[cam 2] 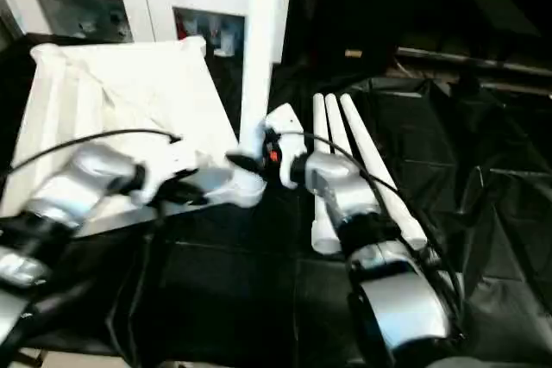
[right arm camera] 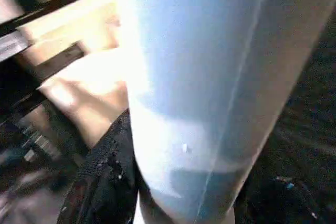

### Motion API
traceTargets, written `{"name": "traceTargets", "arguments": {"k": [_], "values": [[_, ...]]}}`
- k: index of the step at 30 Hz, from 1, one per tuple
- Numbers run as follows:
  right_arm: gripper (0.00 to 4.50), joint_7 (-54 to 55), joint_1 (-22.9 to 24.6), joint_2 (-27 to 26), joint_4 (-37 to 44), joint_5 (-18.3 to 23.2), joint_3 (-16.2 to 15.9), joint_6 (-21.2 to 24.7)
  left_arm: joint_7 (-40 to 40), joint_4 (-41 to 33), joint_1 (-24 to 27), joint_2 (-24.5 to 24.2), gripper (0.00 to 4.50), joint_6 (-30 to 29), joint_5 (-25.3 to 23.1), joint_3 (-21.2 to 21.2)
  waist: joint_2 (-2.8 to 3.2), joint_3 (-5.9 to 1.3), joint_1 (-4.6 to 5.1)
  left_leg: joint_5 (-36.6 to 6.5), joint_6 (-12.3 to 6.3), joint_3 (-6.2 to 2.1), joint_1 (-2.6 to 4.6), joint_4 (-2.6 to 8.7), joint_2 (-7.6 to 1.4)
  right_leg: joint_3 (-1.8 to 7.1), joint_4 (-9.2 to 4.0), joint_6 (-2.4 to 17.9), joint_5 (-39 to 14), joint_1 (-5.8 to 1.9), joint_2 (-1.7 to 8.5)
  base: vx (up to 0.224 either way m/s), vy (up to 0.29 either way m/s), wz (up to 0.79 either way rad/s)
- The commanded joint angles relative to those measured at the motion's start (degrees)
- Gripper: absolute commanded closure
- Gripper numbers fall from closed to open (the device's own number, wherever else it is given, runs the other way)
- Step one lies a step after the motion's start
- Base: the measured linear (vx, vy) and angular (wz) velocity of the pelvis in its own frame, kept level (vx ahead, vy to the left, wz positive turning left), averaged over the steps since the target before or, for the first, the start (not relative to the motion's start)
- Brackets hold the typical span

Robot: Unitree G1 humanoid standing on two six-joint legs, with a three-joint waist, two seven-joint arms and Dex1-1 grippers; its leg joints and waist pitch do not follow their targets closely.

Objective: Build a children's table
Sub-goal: Insert table leg to table base

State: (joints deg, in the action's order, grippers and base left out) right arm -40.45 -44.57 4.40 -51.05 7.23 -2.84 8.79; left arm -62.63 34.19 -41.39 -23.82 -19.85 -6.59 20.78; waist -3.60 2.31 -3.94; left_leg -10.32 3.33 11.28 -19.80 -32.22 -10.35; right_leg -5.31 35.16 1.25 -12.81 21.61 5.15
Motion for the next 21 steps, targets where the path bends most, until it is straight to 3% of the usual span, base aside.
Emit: {"name": "traceTargets", "arguments": {"k": [1,3,5,7,9,13,15,16,17,19,21], "values": [[2.62,15.96,3.31,-1.62,-9.74,-1.67,2.29,6.04,8.24,2.37,-3.29,5.15,4.5,-3.9,-0.56,-0.78,1.74,-2.02,0.14,-22.58,5.03,-2.09,1.91,4.36,-3.92,4.13,-5.75,9.83,-21.27,-0.14,4.73,0.0,0.0,0.0],[2.62,18.83,3.06,-2.93,-10.36,-1.23,3.0,6.23,10.77,3.41,-4.01,6.79,4.5,-5.43,-0.75,-1.16,1.55,-1.75,0.23,-26.18,4.98,-1.85,2.57,4.12,-3.7,4.09,-6.49,9.16,-24.1,0.57,4.51,-0.028,0.005,0.06],[2.62,23.71,2.41,-5.67,-11.31,-1.52,3.17,5.87,14.53,4.75,-4.99,9.88,4.5,-7.25,-1.71,-1.27,1.61,-1.5,0.27,-27.9,4.52,-2.36,2.03,4.41,-3.67,3.95,-6.87,7.35,-27.81,0.27,4.75,0.0,0.0,0.0],[2.62,27.31,1.79,-7.8,-11.77,-1.84,3.26,5.2,17.82,6.11,-5.79,12.41,4.5,-7.91,-2.4,-1.61,1.63,-1.45,0.32,-30.29,4.66,-2.7,2.51,4.46,-3.56,3.65,-7.38,5.41,-31.35,0.59,4.69,0.0,0.0,0.0],[2.62,29.14,1.46,-9.4,-11.48,-1.87,3.3,4.77,21.92,8.3,-6.8,14.19,4.5,-7.38,-2.88,-2.22,1.46,-1.48,0.41,-31.66,4.52,-3.03,2.58,4.57,-3.41,3.34,-7.97,3.56,-33.79,0.43,4.85,0.0,0.0,0.0],[2.62,29.35,1.66,-10.67,-9.94,-2.51,3.46,2.26,26.48,11.5,-8.05,14.82,4.5,-4.98,-3.18,-3.25,1.61,-1.55,0.7,-31.49,4.13,-3.47,1.81,5.17,-3.44,3.0,-8.25,2.41,-32.82,-0.23,4.9,0.0,0.0,0.0],[2.62,26.71,2.31,-10.18,-7.25,-1.09,4.23,0.19,25.09,10.32,-7.13,13.54,4.5,-2.38,-3.11,-3.13,1.58,-1.75,1.63,-31.87,3.95,-4.0,0.76,5.64,-3.49,2.63,-8.12,2.42,-30.7,-1.02,4.97,-0.009,0.019,-0.09],[2.62,25.14,2.74,-9.76,-5.73,-0.32,4.52,-0.57,23.76,9.2,-6.37,12.76,4.5,-1.2,-3.3,-2.84,1.57,-2.04,1.99,-30.08,3.75,-4.22,0.07,5.8,-3.64,2.83,-7.62,2.97,-28.13,-1.48,5.14,-0.012,0.031,-0.2],[2.62,23.11,3.36,-9.17,-3.87,0.51,4.68,-0.97,21.99,7.75,-5.42,11.77,4.5,0.28,-3.38,-2.44,1.83,-2.21,1.97,-29.07,3.65,-4.3,-0.02,5.83,-3.71,2.84,-7.54,3.5,-26.03,-1.57,5.14,-0.012,0.031,-0.2],[2.62,20.95,4.27,-8.25,-1.61,1.19,4.75,-1.29,19.86,6.06,-4.2,10.63,4.5,1.36,-3.3,-2.05,1.62,-2.33,2.27,-26.98,3.34,-3.93,0.04,5.7,-3.92,3.06,-7.11,5.8,-19.25,-1.27,4.88,0.0,0.0,0.0],[2.62,18.68,5.26,-7.27,0.3,1.69,4.98,-1.43,18.28,4.62,-2.97,9.4,4.5,3.16,-3.22,-1.54,1.49,-2.36,1.87,-23.6,2.27,-3.05,0.47,5.31,-3.96,3.45,-6.63,8.81,-14.09,-0.9,4.9,0.0,0.0,0.0]]}}
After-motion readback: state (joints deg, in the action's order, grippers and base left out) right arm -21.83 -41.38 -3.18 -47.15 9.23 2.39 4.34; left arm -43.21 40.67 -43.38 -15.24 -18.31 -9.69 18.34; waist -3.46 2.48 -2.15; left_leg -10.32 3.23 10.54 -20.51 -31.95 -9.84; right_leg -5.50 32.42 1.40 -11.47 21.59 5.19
